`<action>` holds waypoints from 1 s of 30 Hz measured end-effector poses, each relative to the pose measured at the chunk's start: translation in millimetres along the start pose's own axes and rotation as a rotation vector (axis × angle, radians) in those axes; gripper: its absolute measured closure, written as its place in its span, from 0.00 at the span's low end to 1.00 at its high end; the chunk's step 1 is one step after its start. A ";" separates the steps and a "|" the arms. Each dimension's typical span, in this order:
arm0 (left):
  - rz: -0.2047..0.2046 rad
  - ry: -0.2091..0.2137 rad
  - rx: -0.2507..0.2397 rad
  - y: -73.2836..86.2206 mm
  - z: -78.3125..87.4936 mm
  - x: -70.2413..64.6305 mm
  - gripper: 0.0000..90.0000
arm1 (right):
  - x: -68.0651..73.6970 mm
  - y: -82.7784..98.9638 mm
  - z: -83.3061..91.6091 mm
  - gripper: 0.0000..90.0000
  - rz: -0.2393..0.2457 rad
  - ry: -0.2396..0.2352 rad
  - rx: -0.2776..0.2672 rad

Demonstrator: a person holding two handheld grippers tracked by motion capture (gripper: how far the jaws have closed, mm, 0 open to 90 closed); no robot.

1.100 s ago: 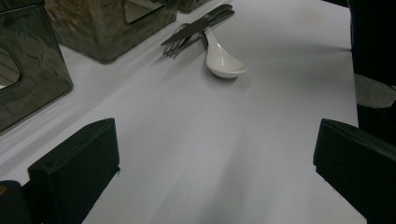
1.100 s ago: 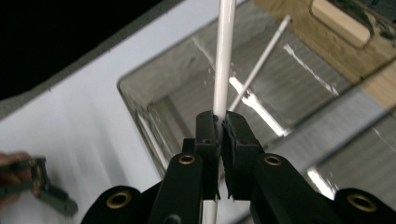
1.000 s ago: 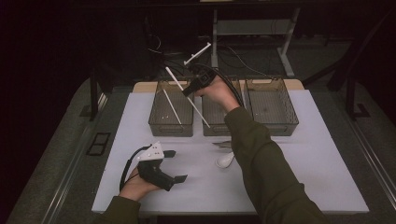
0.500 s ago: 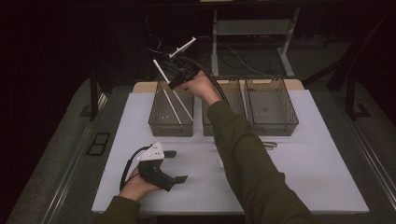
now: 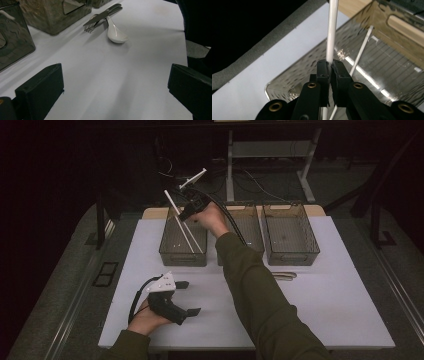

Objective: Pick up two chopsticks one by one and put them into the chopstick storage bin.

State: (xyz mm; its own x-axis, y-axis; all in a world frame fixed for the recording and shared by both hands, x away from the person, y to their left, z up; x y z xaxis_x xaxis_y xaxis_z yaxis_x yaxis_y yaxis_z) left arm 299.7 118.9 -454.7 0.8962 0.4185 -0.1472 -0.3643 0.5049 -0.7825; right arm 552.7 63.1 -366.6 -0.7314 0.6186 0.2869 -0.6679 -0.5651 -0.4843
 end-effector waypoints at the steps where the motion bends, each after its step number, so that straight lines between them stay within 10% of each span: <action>1: -0.001 -0.001 0.000 0.0 -0.1 0.1 0.00 | -1.3 1.7 -2.5 0.94 -0.002 0.003 0.006; 17: -0.008 0.002 0.006 0.5 0.7 0.2 0.00 | -16.4 18.9 -35.2 0.88 -0.046 0.028 0.061; 30: -0.014 -0.001 0.015 1.0 -0.6 0.2 0.00 | -16.5 30.7 -14.8 0.64 0.023 0.027 0.001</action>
State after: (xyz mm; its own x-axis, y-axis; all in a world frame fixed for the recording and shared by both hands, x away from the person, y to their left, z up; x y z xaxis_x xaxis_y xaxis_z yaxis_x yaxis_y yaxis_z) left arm 299.7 119.1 -455.9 0.9011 0.4119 -0.1353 -0.3552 0.5224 -0.7752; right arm 546.2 43.6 -398.4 -0.7428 0.6200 0.2528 -0.6509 -0.5803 -0.4894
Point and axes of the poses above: each handheld gripper's, and its own axes: z roughly backward along the jaws, y roughly out of its underside, x roughly to its left, the point moved 6 cm from there along -z, roughly forward along the jaws, and after that the axes turned 8 degrees about x, right-handed, at the moved point
